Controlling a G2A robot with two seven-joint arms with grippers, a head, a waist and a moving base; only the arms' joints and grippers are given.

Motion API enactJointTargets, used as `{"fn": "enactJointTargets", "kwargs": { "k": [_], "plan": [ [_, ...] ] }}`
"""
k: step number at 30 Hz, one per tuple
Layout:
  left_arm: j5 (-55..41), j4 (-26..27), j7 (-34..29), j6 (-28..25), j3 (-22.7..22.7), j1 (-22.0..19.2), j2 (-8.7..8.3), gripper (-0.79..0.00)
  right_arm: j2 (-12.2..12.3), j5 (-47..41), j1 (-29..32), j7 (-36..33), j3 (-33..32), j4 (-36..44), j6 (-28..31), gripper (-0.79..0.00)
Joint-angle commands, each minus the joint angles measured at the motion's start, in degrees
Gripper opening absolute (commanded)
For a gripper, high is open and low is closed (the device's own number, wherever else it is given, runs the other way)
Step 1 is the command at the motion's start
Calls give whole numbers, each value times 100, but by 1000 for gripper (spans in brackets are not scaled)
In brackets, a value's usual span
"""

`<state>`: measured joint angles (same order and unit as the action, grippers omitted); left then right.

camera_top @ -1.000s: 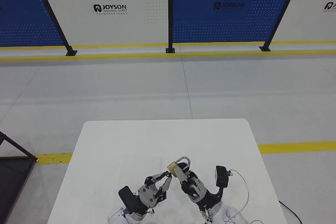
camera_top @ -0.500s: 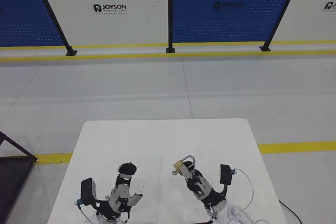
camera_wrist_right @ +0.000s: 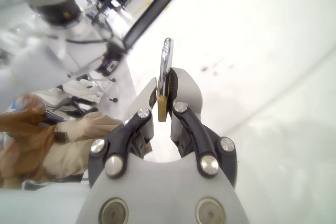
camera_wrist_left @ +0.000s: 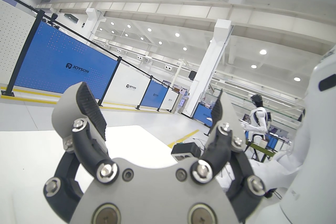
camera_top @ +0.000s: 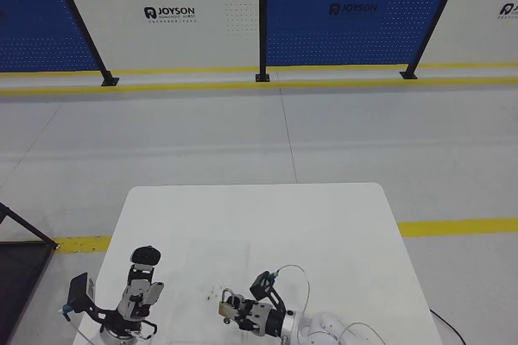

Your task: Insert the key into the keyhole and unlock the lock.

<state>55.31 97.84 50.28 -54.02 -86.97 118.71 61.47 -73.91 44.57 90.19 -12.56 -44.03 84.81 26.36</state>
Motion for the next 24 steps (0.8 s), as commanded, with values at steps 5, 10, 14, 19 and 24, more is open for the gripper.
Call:
{"fn": "enactJointTargets", "kwargs": {
  "k": [5,10,14,19,24],
  "plan": [
    [1,0,1,1,1,-1,0,0,-234,167,-494,45,511,-515,-792,-785],
    [1,0,1,1,1,-1,0,0,-337,241,-681,102,694,-735,-1096,-397],
    [1,0,1,1,1,-1,0,0,-332,396,-664,146,720,-677,-1153,0],
    [1,0,1,1,1,-1,0,0,-227,777,-471,250,562,-280,-1310,0],
    [1,0,1,1,1,-1,0,0,9,1066,-3,314,73,560,-1230,0]
  ]
}}
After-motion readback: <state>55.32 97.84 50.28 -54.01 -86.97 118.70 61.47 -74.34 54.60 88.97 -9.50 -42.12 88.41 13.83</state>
